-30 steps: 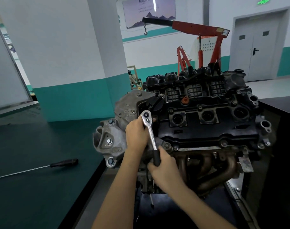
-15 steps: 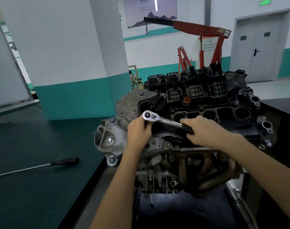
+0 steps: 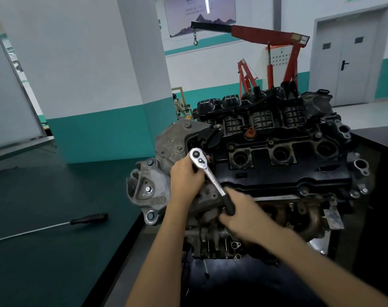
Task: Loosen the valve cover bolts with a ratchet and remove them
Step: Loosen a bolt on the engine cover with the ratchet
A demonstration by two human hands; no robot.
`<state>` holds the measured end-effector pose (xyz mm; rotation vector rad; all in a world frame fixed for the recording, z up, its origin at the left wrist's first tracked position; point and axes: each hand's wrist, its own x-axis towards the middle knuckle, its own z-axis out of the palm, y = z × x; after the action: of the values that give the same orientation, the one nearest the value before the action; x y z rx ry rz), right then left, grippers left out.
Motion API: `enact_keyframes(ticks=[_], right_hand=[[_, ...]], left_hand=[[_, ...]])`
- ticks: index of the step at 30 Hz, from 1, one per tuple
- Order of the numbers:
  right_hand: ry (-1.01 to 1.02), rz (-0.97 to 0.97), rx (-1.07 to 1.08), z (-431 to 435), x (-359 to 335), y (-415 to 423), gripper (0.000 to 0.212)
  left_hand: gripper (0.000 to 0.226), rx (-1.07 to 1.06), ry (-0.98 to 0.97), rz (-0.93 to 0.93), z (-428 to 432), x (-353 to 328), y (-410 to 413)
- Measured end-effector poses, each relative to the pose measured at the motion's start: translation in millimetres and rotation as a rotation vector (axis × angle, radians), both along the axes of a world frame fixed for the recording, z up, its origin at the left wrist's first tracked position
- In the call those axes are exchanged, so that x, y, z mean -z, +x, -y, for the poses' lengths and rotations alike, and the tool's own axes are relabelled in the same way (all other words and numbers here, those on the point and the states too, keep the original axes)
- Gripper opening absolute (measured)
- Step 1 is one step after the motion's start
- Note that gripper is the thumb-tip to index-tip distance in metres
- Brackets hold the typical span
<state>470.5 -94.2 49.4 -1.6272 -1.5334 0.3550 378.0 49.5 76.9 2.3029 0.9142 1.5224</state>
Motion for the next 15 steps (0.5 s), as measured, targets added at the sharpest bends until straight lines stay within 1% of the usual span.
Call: enact_keyframes(ticks=[2, 5, 6, 7, 9, 11, 13, 15], right_hand=[[-0.043, 0.232, -0.001, 5.1, -25.9, 35.0, 0.019], [-0.109, 0.666, 0.115, 2.6, -68.0, 71.7, 0.022], [-0.097, 0.768, 0.148, -0.1, -78.7, 77.9, 0.022], [-0.072, 0.806, 0.169, -2.1, -86.0, 81.0, 0.021], [-0.04, 0.759, 0.201, -2.0, -87.2, 78.8, 0.015], [-0.013, 0.646, 0.232, 1.0, -68.2, 66.7, 0.017], [-0.001, 0.425, 0.17, 4.1, -37.1, 44.8, 0.016], [-0.017, 0.136, 0.046, 2.8, -6.7, 13.7, 0.017]], left_hand=[[0.018, 0.042, 0.044, -0.015, 3.5, -2.4, -1.2], [0.015, 0.081, 0.048, -0.041, 4.4, -3.2, -3.4], [0.015, 0.074, 0.024, -0.046, 4.5, -3.4, -3.6], [0.015, 0.064, 0.002, -0.04, 4.2, -3.0, -3.4], [0.015, 0.02, -0.025, -0.016, 6.3, -3.4, -1.3], [0.014, -0.038, -0.042, 0.002, 7.0, -3.7, 1.0], [0.013, -0.073, -0.034, 0.008, 3.4, -2.0, 1.8], [0.014, -0.069, -0.021, -0.002, 1.3, -0.2, 1.9]])
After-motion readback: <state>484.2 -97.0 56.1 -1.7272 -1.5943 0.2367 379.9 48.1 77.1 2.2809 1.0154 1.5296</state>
